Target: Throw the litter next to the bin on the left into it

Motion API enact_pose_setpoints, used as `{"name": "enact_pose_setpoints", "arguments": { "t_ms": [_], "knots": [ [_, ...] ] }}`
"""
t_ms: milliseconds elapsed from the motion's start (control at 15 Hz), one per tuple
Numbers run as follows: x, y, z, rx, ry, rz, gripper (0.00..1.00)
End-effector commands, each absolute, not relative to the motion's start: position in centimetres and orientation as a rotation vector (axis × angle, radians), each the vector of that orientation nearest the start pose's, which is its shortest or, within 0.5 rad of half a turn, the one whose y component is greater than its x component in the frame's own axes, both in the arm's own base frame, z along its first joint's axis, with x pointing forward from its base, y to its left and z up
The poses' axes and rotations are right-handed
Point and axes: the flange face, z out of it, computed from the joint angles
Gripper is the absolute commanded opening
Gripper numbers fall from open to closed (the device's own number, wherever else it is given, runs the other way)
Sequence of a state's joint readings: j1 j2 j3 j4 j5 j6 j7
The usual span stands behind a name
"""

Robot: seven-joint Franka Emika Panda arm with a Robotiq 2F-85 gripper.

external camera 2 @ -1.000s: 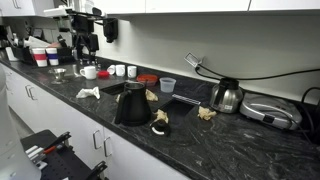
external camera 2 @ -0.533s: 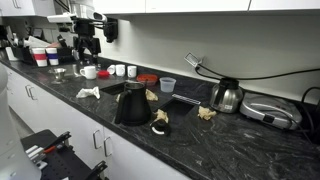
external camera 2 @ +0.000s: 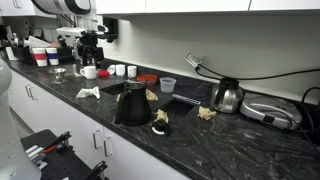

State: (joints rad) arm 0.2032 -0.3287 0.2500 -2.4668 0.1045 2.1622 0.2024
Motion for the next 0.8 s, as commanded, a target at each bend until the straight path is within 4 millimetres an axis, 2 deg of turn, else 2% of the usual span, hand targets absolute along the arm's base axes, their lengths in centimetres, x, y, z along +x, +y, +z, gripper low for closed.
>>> {"name": "enact_pose_setpoints", "arguments": {
  "t_ms": [0,333,733],
  "knots": [
    [39.2,19.7,40.9,-3.115,-0.284,-0.011,1.0],
    [39.5,19.8,41.1,-3.112,-0.285,-0.018,1.0],
    [40.1,22.1,37.2,-3.119,-0.237,0.012,1.0]
  ]
}}
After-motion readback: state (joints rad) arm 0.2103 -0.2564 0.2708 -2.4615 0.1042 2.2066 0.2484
